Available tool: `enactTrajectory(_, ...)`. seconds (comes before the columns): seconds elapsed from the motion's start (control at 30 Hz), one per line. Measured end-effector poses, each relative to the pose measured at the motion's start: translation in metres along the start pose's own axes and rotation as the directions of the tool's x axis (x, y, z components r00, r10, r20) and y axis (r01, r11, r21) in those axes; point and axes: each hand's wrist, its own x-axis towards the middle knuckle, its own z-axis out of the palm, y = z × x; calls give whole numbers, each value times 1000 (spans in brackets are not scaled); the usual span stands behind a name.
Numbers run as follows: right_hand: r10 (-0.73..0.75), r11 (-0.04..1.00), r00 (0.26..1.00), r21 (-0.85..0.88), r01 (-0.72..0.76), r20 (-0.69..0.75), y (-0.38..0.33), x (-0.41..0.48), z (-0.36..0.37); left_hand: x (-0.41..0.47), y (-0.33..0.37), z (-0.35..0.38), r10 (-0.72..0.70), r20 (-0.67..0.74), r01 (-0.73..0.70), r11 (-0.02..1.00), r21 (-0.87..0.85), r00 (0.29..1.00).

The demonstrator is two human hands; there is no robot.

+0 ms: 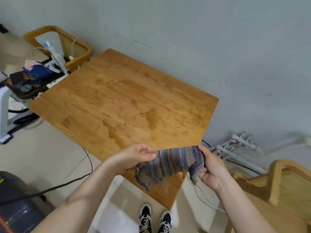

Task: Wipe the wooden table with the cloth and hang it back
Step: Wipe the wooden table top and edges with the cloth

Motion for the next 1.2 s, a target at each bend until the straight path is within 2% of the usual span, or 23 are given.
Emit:
enactTrajectory(0.07,21,1000,997,-19,-23,-69,12,13,-1,-1,-15,18,-97,19,97,994,-56,995)
enactTrajectory(0.13,2,997,991,-76,-12,-136,21,26,-3,1,-28,36,-133,-54,134,991,27,990)
enactTrajectory(0.23,-61,995,988,-86,49,-144,29,34,-4,10,-46,52,-66,-175,84,992,98,982)
enactTrajectory(0.37,-198,978,974,-86,189,-110,25,23,-4,22,-50,63,15,-320,-21,1000,-14,947)
enactTrajectory(0.4,-229,964,970,-159,215,-77,26,22,-6,26,-52,66,6,-365,-16,1000,-23,931)
enactTrajectory(0.43,-270,911,962,-333,244,-35,28,23,-9,29,-55,70,5,-428,2,1000,16,904)
enactTrajectory(0.47,-324,736,945,-620,272,29,33,26,-12,32,-60,73,22,-501,51,990,131,865)
enactTrajectory(0.5,-349,409,927,-868,281,136,40,30,-16,32,-64,76,79,-575,111,951,289,814)
enactTrajectory(0.53,-320,52,911,-956,289,259,48,37,-23,33,-71,79,166,-622,169,881,443,765)
enactTrajectory(0.57,-289,-212,891,-931,297,350,56,44,-30,33,-77,82,251,-633,190,818,543,732)
enactTrajectory(0.6,-283,-354,863,-882,311,418,63,49,-33,34,-81,85,294,-611,178,786,592,735)
enactTrajectory(0.63,-281,-414,838,-847,334,468,70,53,-34,35,-84,91,311,-563,145,769,622,766)
enactTrajectory(0.7,-236,-439,824,-813,382,515,86,61,-30,40,-89,105,278,-461,96,765,637,843)
enactTrajectory(0.73,-206,-433,839,-816,383,503,96,64,-26,42,-91,112,258,-437,94,764,638,862)
enactTrajectory(0.8,-235,-429,842,-830,357,485,120,67,-20,44,-94,117,226,-450,106,792,601,864)
enactTrajectory(0.9,-266,-406,863,-862,303,429,145,70,-16,39,-90,106,75,-495,104,940,324,865)
enactTrajectory(0.97,-275,-419,871,-866,273,407,154,70,-13,34,-90,95,-11,-493,112,978,175,870)
enactTrajectory(1.13,-305,-456,841,-844,284,448,170,73,5,32,-91,69,12,-490,131,957,258,872)
enactTrajectory(1.2,-351,-430,828,-861,272,437,173,78,11,32,-94,60,78,-467,118,919,376,881)
